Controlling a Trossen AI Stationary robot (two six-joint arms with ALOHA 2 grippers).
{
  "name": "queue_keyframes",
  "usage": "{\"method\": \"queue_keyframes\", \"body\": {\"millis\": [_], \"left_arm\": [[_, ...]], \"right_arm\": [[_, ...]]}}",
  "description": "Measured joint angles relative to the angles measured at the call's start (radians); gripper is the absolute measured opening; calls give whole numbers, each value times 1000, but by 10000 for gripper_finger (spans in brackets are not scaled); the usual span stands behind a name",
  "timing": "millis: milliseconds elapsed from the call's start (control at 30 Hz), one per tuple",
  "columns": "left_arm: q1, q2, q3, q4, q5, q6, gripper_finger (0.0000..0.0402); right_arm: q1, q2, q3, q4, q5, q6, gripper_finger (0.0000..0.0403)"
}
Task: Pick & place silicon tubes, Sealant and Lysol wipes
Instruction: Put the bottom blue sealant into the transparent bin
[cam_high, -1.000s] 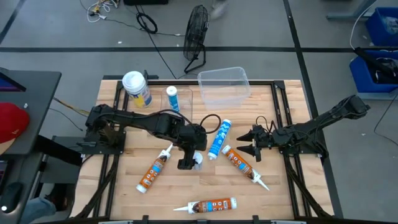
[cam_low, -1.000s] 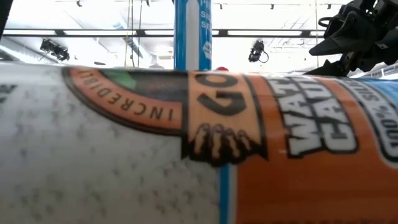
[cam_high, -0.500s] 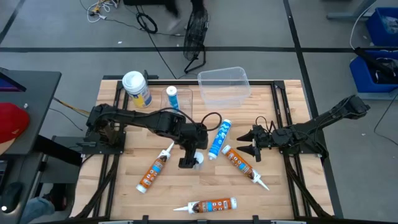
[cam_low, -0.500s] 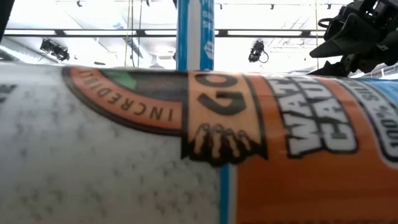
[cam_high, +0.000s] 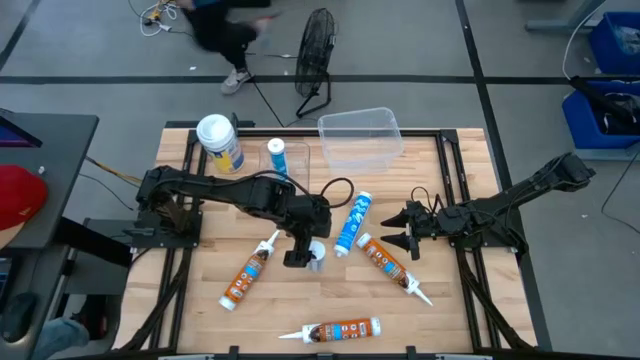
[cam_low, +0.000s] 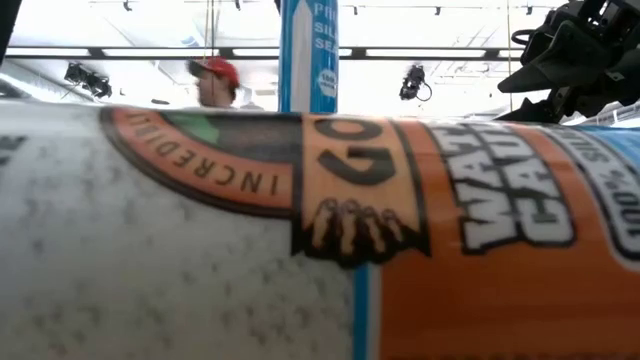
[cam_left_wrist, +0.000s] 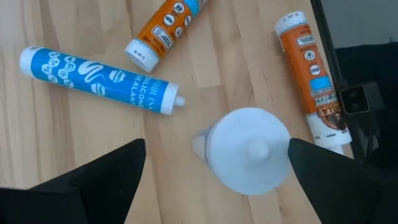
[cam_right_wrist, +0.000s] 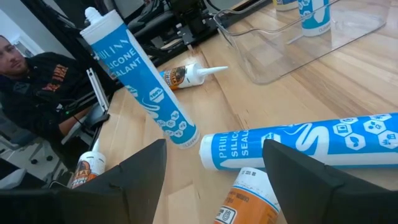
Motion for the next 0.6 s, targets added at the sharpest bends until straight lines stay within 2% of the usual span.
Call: {"method": "queue_keyframes", "body": {"millis": [433, 600], "left_arm": [[-24, -6, 2, -15, 8, -23, 399], [-57, 2, 3, -23, -24, -22, 399]], "right_arm": [[0, 0, 0, -3, -1, 11, 272], [0, 0, 0, -3, -1, 11, 272]]}}
